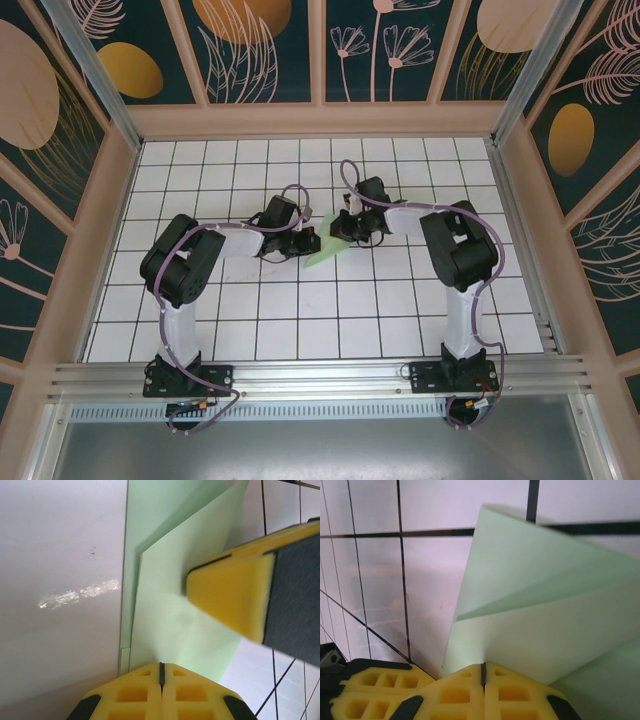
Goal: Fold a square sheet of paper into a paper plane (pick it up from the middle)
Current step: Fourth fold the wing at the center of the table.
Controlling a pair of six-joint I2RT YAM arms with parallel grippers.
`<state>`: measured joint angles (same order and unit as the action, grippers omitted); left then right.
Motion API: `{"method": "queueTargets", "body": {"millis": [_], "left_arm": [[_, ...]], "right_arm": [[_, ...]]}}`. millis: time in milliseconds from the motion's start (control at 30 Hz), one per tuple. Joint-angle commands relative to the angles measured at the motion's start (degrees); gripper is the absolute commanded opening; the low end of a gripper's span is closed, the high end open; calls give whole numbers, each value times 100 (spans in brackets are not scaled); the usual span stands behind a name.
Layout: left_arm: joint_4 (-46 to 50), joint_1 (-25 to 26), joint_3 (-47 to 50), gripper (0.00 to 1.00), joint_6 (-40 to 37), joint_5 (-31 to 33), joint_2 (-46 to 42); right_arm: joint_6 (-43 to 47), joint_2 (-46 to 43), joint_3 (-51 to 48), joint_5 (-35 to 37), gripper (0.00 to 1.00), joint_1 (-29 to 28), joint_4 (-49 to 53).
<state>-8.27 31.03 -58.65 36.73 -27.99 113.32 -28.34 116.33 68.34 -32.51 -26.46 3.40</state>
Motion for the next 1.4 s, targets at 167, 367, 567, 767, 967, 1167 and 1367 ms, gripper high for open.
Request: {"method": "queueTargets", "body": {"millis": [167, 367, 567, 767, 967, 1167, 1367], "left_arm": [[805, -55, 146, 0, -147, 492, 208], [835, -53, 188, 0, -106, 505, 173], [880, -53, 249, 0, -96, 540, 190], [880, -53, 258, 0, -131, 505, 199], [858, -52, 259, 0, -140, 490, 191], [836, -53, 258, 0, -140, 481, 178], [827, -53, 251, 0, -139, 491, 177]], "right_arm": [[5, 154, 49, -139, 5, -351, -36], [-26, 348, 57, 143, 3, -151, 11], [-49, 527, 312, 446, 3, 313, 15], [-229, 765, 606, 516, 3, 797, -163], [-127, 665, 953, 658, 3, 919, -82], [-162, -112, 437, 409, 3, 720, -570], [-315, -278, -58, 183, 4, 185, -792]]}}
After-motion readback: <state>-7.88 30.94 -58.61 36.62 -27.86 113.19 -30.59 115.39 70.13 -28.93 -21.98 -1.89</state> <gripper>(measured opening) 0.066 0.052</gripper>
